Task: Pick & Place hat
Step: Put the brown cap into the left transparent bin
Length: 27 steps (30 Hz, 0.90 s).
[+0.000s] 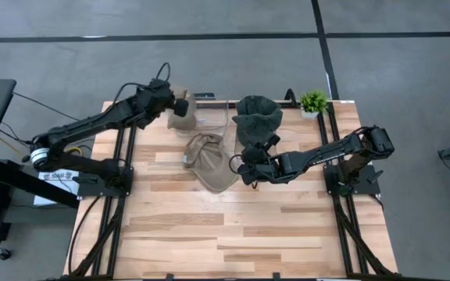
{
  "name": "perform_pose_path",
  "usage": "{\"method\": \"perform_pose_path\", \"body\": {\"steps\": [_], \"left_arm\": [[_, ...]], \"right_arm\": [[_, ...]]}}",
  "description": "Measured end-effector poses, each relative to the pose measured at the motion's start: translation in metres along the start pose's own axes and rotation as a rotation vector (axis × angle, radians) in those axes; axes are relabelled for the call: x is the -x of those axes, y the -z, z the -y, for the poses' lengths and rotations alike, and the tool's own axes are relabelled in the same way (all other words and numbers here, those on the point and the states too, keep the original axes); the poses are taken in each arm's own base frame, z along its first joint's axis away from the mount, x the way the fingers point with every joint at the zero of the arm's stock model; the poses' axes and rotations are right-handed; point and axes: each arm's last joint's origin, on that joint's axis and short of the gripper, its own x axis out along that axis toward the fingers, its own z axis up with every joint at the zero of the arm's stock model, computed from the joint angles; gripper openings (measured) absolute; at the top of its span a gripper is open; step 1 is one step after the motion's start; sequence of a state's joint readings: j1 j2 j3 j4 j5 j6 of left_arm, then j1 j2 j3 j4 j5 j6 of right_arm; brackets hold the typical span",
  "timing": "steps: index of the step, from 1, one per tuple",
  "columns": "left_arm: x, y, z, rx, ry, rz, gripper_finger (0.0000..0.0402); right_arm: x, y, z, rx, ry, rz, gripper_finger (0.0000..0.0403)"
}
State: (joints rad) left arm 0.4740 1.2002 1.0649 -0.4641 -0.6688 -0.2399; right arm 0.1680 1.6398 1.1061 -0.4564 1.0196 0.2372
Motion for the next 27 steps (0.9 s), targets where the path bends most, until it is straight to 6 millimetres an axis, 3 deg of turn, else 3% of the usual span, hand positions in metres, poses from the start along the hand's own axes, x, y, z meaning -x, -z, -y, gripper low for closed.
{"method": "perform_pose_path", "body": {"steps": [5,12,18,22,27], "left_arm": [[0.035,-0.01,-0.015,-0.007,0.126,0.087,0.0043],[0.094,-0.005,-0.014,-0.034,0.603,0.16,0.0043],[0.12,0.044,0.007,-0.173,0.961,0.069,0.0044],[0.128,0.085,0.024,-0.257,1.088,0.008,0.0044],[0.136,0.131,0.046,-0.232,1.232,0.051,0.0044]], "right_arm": [[0.004,-0.002,-0.003,0.023,-0.013,0.02,0.0],[0.016,-0.002,-0.012,0.117,-0.09,0.055,0.0],[0.03,-0.001,-0.022,0.204,-0.179,0.083,0.0],[0.041,-0.001,-0.029,0.212,-0.208,0.122,0.0],[0.059,0.001,-0.038,0.201,-0.257,0.165,0.0]]}}
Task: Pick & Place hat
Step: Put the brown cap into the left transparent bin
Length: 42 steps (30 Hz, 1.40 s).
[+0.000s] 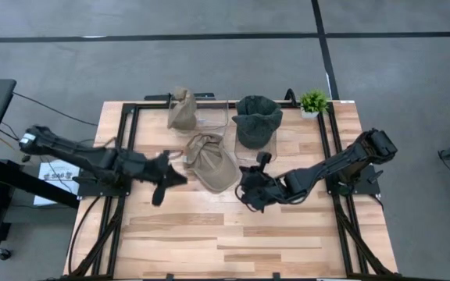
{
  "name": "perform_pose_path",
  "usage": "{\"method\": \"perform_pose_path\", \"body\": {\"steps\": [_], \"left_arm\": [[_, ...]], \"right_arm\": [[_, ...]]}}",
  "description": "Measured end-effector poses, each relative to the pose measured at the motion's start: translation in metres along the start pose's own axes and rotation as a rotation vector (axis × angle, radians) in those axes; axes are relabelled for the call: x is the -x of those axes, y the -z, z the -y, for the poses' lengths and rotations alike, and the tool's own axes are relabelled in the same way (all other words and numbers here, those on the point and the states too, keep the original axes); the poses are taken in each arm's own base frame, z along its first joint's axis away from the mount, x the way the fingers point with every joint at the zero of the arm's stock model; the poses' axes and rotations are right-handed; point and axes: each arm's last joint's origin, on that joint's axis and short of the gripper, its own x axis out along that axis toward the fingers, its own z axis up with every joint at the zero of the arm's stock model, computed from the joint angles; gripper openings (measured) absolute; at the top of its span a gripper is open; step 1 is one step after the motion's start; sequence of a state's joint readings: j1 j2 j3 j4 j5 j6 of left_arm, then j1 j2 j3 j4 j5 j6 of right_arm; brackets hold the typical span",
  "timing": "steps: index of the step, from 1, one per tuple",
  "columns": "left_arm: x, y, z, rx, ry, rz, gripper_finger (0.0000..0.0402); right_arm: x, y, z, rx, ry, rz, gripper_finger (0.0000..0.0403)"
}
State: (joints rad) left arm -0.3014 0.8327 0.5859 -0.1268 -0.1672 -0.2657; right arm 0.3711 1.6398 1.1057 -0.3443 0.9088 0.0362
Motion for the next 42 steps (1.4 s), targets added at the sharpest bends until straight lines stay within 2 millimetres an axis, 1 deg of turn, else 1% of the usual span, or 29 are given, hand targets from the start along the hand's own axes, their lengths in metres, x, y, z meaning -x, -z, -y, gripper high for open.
{"method": "perform_pose_path", "body": {"steps": [4,7,11,14,16,19,24,28,31,33,35,38,42], "left_arm": [[-0.008,0.03,0.012,-0.018,0.109,0.055,0.0044],[-0.01,0.051,0.015,-0.024,0.154,0.074,0.0044],[-0.009,0.068,0.016,0.021,0.182,0.114,0.0044],[-0.01,0.081,0.016,0.055,0.155,0.137,0.0044],[-0.013,0.089,0.017,0.058,0.114,0.15,0.0044],[-0.018,0.094,0.018,0.096,0.087,0.147,0.0044],[-0.025,0.098,0.02,0.132,0.088,0.141,0.0044],[-0.03,0.102,0.021,0.155,0.084,0.12,0.0044],[-0.033,0.107,0.022,0.195,0.081,0.088,0.0044],[-0.035,0.112,0.025,0.207,0.089,0.058,0.0044],[-0.036,0.118,0.029,0.21,0.1,0.029,0.0044],[-0.038,0.124,0.036,0.215,0.128,0.013,0.0044],[-0.038,0.127,0.046,0.223,0.172,0.04,0.0044]], "right_arm": [[0.012,0.0,-0.012,-0.041,-0.095,0.022,0.0],[0.02,0.0,-0.019,-0.081,-0.175,0.03,0.0],[0.026,0.0,-0.025,-0.164,-0.258,0.018,0.0],[0.026,0.001,-0.03,-0.236,-0.317,-0.004,0.0],[0.023,0.003,-0.036,-0.256,-0.324,-0.017,0.0],[0.014,0.006,-0.052,-0.25,-0.328,-0.014,0.0],[-0.012,0.012,-0.078,-0.134,-0.319,0.021,0.0],[-0.034,0.016,-0.091,-0.132,-0.301,0.039,0.0],[-0.046,0.018,-0.097,-0.153,-0.296,0.054,0.0002],[-0.051,0.019,-0.103,-0.168,-0.313,0.075,0.0013],[-0.054,0.02,-0.108,-0.18,-0.324,0.09,0.0034],[-0.056,0.019,-0.11,-0.196,-0.325,0.105,0.0077],[-0.057,0.018,-0.11,-0.213,-0.324,0.112,0.0133]]}}
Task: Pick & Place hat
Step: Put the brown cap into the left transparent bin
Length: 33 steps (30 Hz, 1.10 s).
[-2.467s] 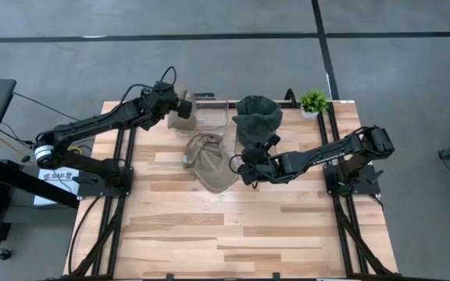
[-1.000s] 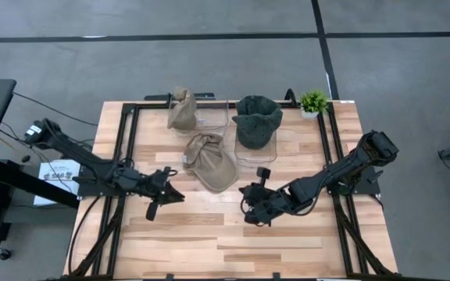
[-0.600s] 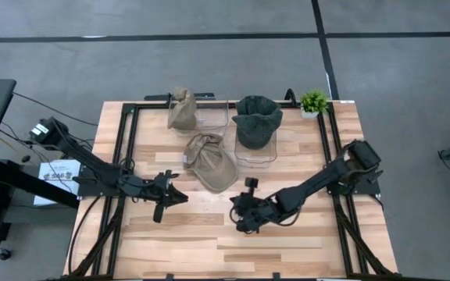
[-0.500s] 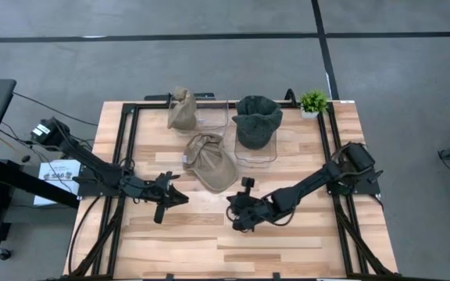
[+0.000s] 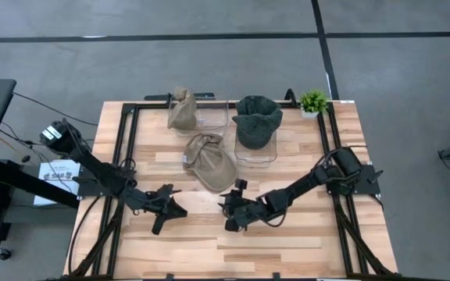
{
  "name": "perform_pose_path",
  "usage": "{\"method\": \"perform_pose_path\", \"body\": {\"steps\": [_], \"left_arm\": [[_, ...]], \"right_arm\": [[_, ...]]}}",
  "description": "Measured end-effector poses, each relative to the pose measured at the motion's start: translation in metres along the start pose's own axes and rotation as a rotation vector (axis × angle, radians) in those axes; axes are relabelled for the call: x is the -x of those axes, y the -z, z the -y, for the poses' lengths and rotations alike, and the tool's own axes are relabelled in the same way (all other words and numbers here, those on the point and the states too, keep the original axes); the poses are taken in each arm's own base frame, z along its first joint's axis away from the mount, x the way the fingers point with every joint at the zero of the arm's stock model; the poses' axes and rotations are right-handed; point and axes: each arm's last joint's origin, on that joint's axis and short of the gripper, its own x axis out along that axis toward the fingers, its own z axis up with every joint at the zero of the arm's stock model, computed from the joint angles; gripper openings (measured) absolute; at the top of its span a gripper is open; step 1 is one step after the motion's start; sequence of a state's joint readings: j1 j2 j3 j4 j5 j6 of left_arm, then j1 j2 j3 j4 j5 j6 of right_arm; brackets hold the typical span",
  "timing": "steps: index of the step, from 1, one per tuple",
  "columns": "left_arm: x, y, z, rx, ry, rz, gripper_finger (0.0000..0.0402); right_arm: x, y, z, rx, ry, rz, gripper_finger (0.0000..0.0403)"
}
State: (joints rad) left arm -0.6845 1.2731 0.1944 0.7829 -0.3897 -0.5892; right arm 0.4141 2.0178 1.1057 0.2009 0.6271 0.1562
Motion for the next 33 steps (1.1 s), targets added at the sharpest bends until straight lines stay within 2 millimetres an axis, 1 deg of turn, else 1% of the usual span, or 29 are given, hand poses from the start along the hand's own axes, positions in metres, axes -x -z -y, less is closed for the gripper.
{"method": "perform_pose_path", "body": {"steps": [3,7,9,11,14,16,20,26,30,33], "left_arm": [[0.0,0.005,0.006,-0.004,0.02,0.008,0.0044],[0.001,0.011,0.01,-0.013,0.033,-0.006,0.0044],[0.001,0.012,0.011,-0.006,0.03,-0.004,0.0044],[0.001,0.012,0.012,-0.002,0.024,0.005,0.0044],[0.0,0.012,0.012,0.0,0.015,0.015,0.0044],[0.0,0.013,0.012,0.002,0.014,0.012,0.0044],[0.0,0.013,0.012,0.002,0.014,0.012,0.0044],[0.0,0.013,0.013,0.002,0.015,0.012,0.0044],[0.0,0.013,0.013,0.004,0.018,0.014,0.0044],[0.0,0.012,0.013,0.005,0.02,0.016,0.0044]], "right_arm": [[-0.002,-0.006,0.002,-0.038,-0.001,0.044,0.0166],[-0.012,-0.001,0.007,-0.049,0.019,0.035,0.0196],[-0.02,-0.001,0.008,-0.075,0.026,0.047,0.0205],[-0.026,0.006,0.009,-0.068,0.05,0.019,0.0209],[-0.038,0.011,0.005,-0.061,0.068,0.005,0.0209],[-0.044,0.012,0.002,-0.058,0.1,0.011,0.0207],[-0.057,0.023,0.001,-0.036,0.176,-0.012,0.02],[-0.065,0.023,0.006,-0.108,0.255,-0.005,0.0177],[-0.067,0.023,0.011,-0.17,0.267,-0.005,0.0146],[-0.067,0.024,0.011,-0.198,0.254,-0.013,0.0106]]}}
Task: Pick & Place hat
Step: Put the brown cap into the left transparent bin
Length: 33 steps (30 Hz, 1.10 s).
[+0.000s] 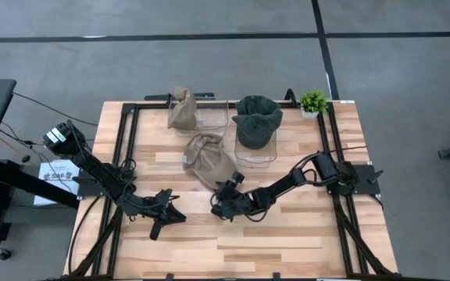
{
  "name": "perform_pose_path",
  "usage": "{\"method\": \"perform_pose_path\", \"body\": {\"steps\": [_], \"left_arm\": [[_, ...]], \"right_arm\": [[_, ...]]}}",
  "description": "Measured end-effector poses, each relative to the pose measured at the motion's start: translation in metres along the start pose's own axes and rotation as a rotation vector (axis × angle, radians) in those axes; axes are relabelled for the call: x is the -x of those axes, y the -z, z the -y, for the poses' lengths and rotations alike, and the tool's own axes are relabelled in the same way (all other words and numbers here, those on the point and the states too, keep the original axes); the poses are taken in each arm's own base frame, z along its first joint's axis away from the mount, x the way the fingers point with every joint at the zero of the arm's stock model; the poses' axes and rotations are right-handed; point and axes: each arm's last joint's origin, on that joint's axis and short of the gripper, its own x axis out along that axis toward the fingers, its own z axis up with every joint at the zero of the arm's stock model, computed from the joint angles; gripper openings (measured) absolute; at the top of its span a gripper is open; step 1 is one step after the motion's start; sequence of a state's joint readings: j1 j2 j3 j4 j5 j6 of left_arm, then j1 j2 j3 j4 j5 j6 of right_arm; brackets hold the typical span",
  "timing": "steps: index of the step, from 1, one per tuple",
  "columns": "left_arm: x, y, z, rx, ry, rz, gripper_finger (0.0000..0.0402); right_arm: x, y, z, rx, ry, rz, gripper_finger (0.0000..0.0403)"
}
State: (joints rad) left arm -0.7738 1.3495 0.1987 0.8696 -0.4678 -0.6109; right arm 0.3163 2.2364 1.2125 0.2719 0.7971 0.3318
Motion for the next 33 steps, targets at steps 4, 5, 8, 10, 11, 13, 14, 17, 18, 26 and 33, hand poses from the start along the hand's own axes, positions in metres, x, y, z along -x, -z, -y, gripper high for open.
{"method": "perform_pose_path", "body": {"steps": [4,5,8,10,11,13,14,17,18,26,33], "left_arm": [[0.0,0.0,0.0,0.0,0.0,0.0,0.0044],[0.0,0.0,0.0,0.0,0.0,0.0,0.0044],[0.0,0.0,0.0,0.0,0.0,0.0,0.0044],[0.0,0.0,0.0,0.0,0.0,0.0,0.0044],[0.0,0.0,0.0,0.0,0.0,0.0,0.0044],[0.0,0.0,0.0,0.0,0.0,0.0,0.0044],[0.0,0.0,0.0,0.0,0.001,0.0,0.0044],[0.0,0.0,0.0,0.0,0.001,0.0,0.0044],[0.0,0.0,0.0,0.0,0.001,0.0,0.0044],[0.0,0.0,0.0,0.0,0.001,0.0,0.0044],[0.0,0.0,0.0,0.0,0.0,0.0,0.0044]], "right_arm": [[0.004,-0.002,-0.002,0.023,0.007,0.007,0.0032],[0.006,-0.002,-0.003,0.037,0.012,0.01,0.0019],[0.011,-0.004,-0.004,0.057,0.009,0.012,0.0018],[0.019,-0.007,-0.005,0.071,0.011,0.01,0.0021],[0.024,-0.01,-0.005,0.072,0.008,0.011,0.0019],[0.037,-0.02,-0.005,0.073,-0.002,0.018,0.0008],[0.044,-0.024,-0.004,0.074,-0.006,0.021,0.0006],[0.065,-0.036,-0.004,0.056,0.017,0.055,0.0009],[0.073,-0.04,-0.004,0.053,0.024,0.068,0.0008],[0.14,-0.067,-0.004,-0.012,0.048,0.191,0.0003],[0.188,-0.071,-0.006,-0.034,0.086,0.284,0.0003]]}}
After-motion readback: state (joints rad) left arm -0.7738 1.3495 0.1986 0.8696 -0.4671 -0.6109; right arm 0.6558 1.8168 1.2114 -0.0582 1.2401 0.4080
